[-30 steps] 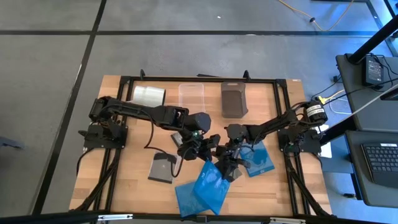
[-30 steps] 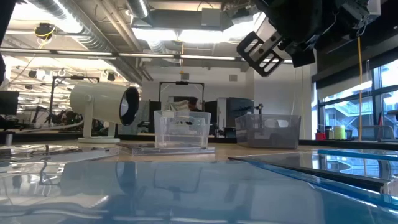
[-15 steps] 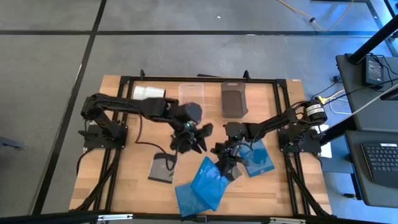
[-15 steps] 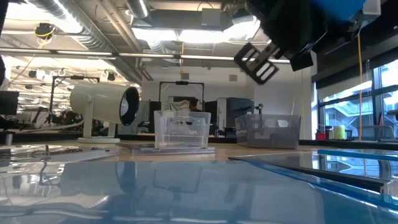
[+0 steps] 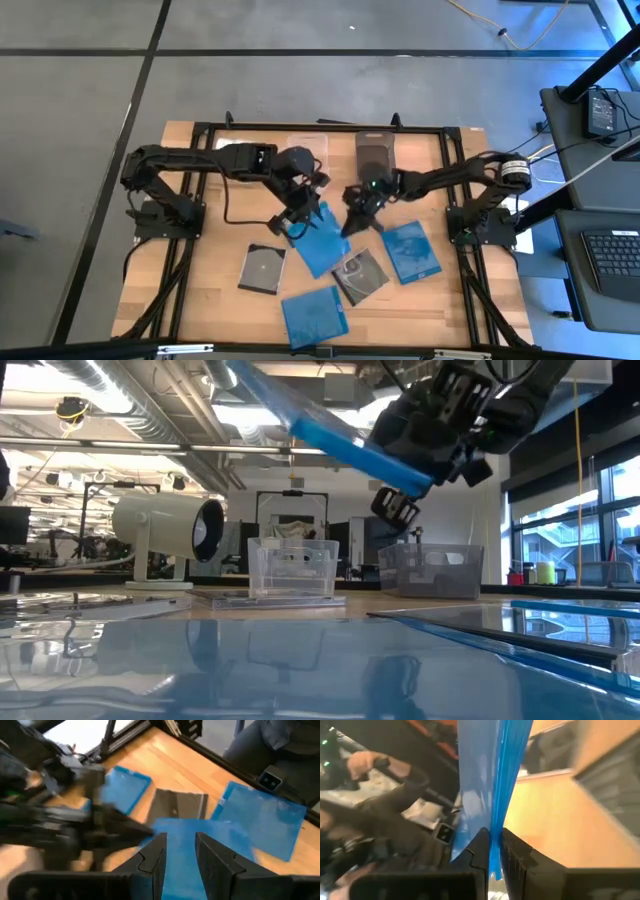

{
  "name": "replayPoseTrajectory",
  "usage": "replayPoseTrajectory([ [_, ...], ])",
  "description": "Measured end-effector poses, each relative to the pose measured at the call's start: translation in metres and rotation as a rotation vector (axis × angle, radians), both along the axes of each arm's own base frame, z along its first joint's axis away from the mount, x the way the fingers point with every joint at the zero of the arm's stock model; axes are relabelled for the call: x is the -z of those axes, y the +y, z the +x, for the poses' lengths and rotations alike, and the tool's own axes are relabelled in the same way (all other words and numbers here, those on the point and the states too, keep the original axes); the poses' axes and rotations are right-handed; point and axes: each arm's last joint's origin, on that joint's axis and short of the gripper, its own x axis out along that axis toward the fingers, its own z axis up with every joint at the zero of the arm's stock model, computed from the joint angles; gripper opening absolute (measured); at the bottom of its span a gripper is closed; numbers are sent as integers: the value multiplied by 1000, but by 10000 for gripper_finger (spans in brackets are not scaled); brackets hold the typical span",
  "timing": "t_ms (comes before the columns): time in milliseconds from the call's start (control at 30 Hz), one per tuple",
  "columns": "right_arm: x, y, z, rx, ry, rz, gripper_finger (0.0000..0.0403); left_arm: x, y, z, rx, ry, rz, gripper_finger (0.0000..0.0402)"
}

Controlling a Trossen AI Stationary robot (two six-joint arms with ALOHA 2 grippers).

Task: Pick & place jewel cases by type
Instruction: Put the top left blue cd case into the gray bin

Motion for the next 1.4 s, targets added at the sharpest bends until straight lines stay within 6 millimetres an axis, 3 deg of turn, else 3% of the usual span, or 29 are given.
replayPoseTrajectory([
  [167, -19, -24, -21, 224, 23, -210, 35, 23, -1, -10, -36, -59, -41, 102],
  [300, -35, -28, -37, 399, 52, -437, 35, 46, -2, -27, -81, -130, -102, 100],
  [500, -58, -26, -55, 480, 41, -476, 35, 82, -5, -57, -135, -259, -215, 100],
  [767, -77, -39, -88, 817, 196, -506, 35, 125, -8, -81, -192, -353, -330, 98],
  [1100, -118, -72, -131, 1080, 587, -453, 35, 128, -4, -82, -339, -392, -310, 102],
  [1400, -114, -88, -145, 1006, 680, -207, 35, 128, -13, -82, -303, -394, -320, 101],
])
